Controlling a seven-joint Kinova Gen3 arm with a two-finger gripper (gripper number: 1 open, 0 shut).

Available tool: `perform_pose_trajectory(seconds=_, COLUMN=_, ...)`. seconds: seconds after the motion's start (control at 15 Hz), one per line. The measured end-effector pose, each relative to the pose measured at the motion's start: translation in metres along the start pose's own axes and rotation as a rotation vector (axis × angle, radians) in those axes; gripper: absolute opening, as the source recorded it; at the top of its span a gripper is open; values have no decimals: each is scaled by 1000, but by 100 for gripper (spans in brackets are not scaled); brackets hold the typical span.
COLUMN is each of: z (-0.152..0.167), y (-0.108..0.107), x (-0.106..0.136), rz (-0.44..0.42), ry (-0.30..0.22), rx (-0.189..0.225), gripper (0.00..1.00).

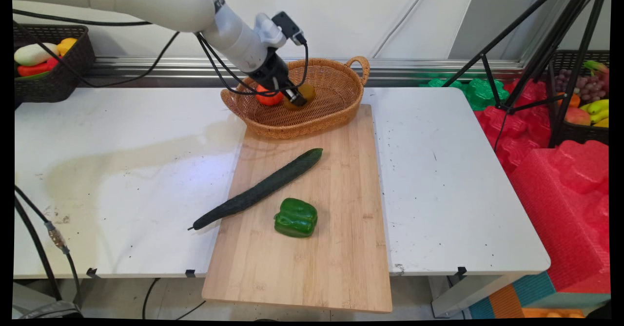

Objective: Place the picked object in the vegetable basket

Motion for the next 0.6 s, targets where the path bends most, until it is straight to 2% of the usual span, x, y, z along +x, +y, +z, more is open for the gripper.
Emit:
perform_pose_trajectory(seconds=0.33, z=19, y=-5, x=-5, rz=-5, ry=-30, rx=-12, gripper=0)
perform_pose_trajectory(seconds=0.4, z=21, y=-6, x=-6, rz=-5, ry=-33, rx=-13, gripper=100)
perform_pose_trajectory(seconds=0.6, z=28, y=-9, x=-7, rz=-13, ry=-40, rx=-19, gripper=100)
